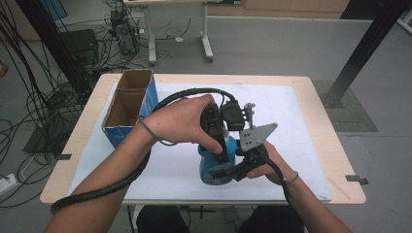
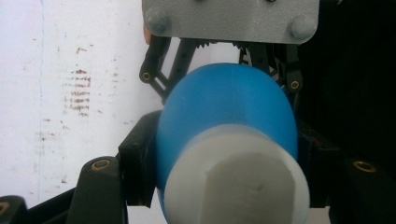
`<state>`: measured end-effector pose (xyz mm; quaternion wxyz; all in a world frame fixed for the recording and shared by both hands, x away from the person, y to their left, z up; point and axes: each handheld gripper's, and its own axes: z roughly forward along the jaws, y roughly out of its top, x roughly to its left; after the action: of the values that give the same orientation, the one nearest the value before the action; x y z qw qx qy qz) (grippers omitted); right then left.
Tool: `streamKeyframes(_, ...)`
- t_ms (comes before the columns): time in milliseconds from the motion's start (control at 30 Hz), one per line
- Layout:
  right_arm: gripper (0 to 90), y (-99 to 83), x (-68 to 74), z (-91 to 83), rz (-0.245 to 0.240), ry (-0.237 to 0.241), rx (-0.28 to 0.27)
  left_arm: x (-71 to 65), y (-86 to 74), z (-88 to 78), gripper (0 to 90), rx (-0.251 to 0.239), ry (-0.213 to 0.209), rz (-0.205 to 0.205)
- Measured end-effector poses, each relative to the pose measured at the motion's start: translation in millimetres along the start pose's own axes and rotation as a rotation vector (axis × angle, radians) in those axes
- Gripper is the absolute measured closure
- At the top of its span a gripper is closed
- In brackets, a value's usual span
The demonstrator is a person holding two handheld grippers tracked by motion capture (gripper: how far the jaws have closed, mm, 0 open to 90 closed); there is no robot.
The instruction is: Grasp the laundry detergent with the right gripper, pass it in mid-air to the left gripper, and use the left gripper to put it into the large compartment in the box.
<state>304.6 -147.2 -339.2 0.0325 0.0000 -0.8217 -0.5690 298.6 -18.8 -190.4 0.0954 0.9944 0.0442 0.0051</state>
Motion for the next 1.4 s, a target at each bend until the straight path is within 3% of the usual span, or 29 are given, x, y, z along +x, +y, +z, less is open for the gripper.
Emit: streamKeyframes(1400,43.3,1.6,-1.6,0.1,-0.003,0.003,0.007,0.3,-0.7,-0.8,37.4,-0.005,0.008,-0.002)
